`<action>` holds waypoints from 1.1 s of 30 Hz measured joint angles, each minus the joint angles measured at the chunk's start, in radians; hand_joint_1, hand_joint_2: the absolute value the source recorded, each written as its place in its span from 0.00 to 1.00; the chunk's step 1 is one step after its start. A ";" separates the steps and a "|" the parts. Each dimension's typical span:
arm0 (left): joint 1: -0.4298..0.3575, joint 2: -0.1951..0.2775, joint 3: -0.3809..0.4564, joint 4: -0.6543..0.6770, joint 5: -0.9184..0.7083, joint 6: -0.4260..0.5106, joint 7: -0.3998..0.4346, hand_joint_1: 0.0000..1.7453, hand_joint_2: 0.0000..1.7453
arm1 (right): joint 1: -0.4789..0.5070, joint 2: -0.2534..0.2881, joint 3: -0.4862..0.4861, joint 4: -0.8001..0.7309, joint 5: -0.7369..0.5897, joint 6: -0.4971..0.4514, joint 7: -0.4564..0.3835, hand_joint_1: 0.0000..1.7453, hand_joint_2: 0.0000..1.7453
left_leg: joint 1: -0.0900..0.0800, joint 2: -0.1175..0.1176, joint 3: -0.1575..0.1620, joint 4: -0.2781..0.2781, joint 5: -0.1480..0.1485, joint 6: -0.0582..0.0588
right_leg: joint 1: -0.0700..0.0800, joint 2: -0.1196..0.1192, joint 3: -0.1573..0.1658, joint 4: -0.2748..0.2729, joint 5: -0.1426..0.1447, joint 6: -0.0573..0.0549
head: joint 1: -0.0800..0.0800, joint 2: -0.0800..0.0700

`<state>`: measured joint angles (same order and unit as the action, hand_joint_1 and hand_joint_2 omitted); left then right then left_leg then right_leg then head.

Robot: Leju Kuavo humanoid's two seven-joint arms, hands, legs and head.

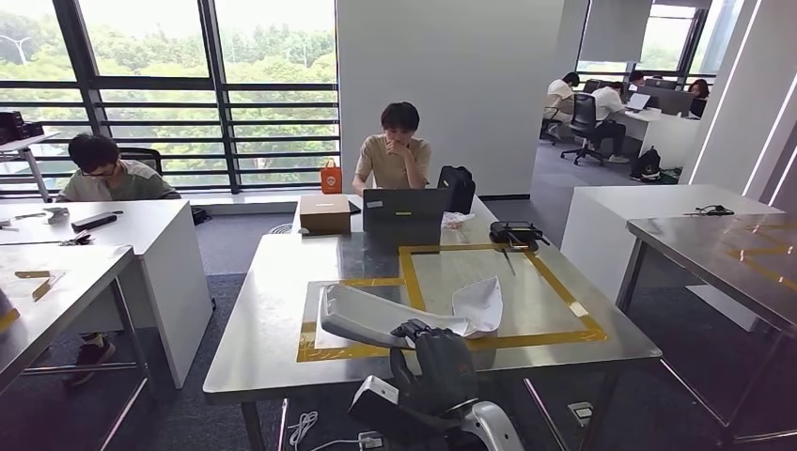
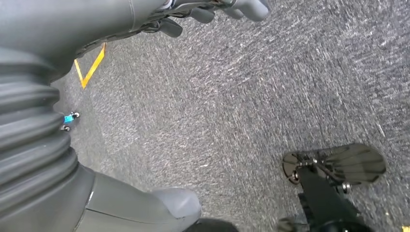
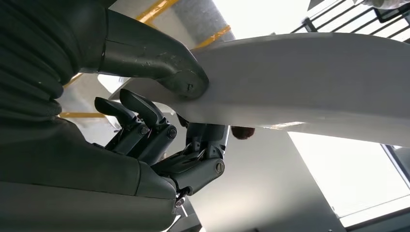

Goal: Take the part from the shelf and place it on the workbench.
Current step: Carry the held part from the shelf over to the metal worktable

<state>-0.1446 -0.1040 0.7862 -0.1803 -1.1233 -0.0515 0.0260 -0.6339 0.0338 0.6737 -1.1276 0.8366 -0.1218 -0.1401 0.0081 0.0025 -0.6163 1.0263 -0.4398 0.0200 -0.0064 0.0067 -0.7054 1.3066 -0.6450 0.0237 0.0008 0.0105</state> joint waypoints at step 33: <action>0.014 0.000 0.005 0.001 -0.012 0.021 -0.008 0.00 1.00 | -0.043 0.004 0.000 0.066 -0.016 0.014 0.031 1.00 1.00 | 0.001 -0.008 0.027 -0.007 -0.011 -0.006 | 0.007 0.001 0.008 -0.107 0.090 -0.014 | -0.005 0.001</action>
<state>-0.1304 -0.1036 0.7908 -0.1789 -1.1358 -0.0309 0.0176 -0.6771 0.0377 0.6737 -1.0619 0.8201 -0.1082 -0.1094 0.0096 -0.0057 -0.5896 1.0193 -0.4511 0.0141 0.0008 0.0072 -0.6974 1.1995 -0.5551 0.0096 -0.0046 0.0111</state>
